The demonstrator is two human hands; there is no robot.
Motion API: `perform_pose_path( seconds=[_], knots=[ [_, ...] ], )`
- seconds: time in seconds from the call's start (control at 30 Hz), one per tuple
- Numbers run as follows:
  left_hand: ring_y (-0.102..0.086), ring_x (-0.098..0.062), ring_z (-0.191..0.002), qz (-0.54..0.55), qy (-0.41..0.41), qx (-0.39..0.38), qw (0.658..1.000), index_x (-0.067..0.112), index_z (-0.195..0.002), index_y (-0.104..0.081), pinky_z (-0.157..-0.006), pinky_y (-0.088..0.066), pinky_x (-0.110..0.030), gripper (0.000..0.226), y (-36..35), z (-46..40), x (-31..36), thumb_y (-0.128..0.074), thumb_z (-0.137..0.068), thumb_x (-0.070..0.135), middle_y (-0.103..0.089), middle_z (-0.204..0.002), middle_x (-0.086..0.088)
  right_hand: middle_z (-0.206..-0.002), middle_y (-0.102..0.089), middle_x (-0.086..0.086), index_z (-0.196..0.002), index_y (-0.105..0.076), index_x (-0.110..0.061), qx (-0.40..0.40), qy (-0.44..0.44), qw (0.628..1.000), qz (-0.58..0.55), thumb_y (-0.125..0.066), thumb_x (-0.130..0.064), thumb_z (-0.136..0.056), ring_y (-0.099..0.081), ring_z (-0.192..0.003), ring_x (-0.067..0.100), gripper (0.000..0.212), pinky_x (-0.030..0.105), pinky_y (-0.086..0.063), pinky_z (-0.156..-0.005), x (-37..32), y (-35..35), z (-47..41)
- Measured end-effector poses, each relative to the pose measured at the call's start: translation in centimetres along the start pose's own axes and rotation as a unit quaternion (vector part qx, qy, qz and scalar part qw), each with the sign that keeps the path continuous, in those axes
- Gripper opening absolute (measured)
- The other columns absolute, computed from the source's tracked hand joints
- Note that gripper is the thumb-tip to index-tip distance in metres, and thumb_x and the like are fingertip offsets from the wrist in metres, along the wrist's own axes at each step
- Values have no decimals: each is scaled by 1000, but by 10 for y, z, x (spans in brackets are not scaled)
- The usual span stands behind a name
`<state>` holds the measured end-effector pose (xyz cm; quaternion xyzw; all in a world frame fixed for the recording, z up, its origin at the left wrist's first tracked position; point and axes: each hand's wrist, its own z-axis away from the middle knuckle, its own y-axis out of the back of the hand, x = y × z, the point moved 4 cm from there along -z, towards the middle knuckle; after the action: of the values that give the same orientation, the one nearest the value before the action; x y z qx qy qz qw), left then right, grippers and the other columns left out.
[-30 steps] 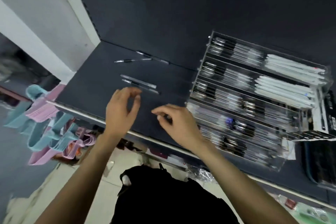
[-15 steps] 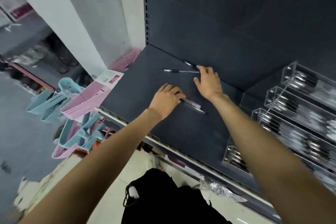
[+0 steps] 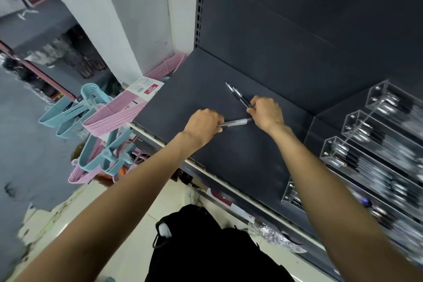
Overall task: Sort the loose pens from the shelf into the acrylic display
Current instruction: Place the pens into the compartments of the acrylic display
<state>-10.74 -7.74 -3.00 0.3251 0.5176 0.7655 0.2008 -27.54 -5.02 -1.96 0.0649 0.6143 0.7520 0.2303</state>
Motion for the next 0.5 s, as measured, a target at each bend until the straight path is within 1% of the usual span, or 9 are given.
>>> perform_pose_path(
  seconds=[0.07,0.13,0.17,0.2,0.23,0.3,0.37,0.43,0.5],
  knots=[
    [-63,-27,-93,56,44,12,997,13,-108,-64,-79,-47,-34,20,-2,8,-6,-52,-97,25,-68,-100,-5,-107,-67,10,-110,-61,-8,16,-23,996,-87,-56,-24,-94,-60,-101,29,23,33,-44,-82,12,7,24],
    [-64,-31,-85,255,103,30,961,8,-95,-63,-72,-48,-33,16,-4,25,-9,-52,-97,19,-64,-84,-6,-94,-68,5,-102,-64,-12,29,-61,966,-249,-61,-23,-91,-62,-91,23,16,34,-48,-85,22,14,52],
    [-66,-29,-81,412,121,30,903,8,-91,-63,-70,-51,-33,14,-5,35,-4,-52,-97,15,-62,-80,-5,-86,-66,1,-94,-63,-14,22,-76,934,-349,-63,-21,-90,-61,-84,21,8,36,-51,-84,23,16,68],
    [-68,-24,-81,550,124,29,825,9,-94,-63,-71,-54,-32,12,-5,46,5,-51,-97,11,-62,-82,-4,-79,-63,-3,-88,-62,-16,2,-83,896,-436,-64,-18,-89,-60,-78,18,3,36,-54,-80,21,18,83],
    [-69,-19,-85,642,114,28,758,9,-101,-61,-75,-56,-29,12,-3,56,17,-50,-98,8,-62,-87,-3,-75,-60,-5,-85,-61,-16,-22,-82,864,-496,-64,-15,-89,-59,-74,14,5,31,-56,-74,17,18,98],
    [-69,-17,-94,720,91,26,688,7,-112,-58,-79,-56,-26,18,-3,74,38,-48,-98,7,-62,-96,-4,-71,-59,-8,-83,-62,-15,-56,-67,831,-549,-63,-14,-90,-58,-68,6,6,19,-53,-66,9,20,120],
    [-68,-20,-99,746,79,30,661,3,-119,-56,-80,-55,-27,23,-2,87,57,-48,-98,8,-64,-104,-7,-72,-63,-7,-86,-64,-12,-60,-47,822,-565,-64,-15,-89,-62,-69,2,4,14,-50,-67,5,23,134],
    [-67,-22,-101,755,74,38,651,3,-123,-55,-84,-55,-29,27,-6,96,71,-47,-98,9,-66,-109,-9,-80,-68,-2,-92,-66,-8,-57,-33,826,-560,-66,-17,-88,-67,-75,6,10,13,-48,-69,5,25,143],
    [-66,-24,-102,756,75,49,649,6,-125,-55,-87,-55,-33,28,-8,102,81,-47,-99,9,-66,-109,-9,-82,-68,-1,-94,-67,-8,-51,-33,837,-544,-67,-18,-86,-65,-71,6,12,11,-45,-61,7,25,149]
  ],
)
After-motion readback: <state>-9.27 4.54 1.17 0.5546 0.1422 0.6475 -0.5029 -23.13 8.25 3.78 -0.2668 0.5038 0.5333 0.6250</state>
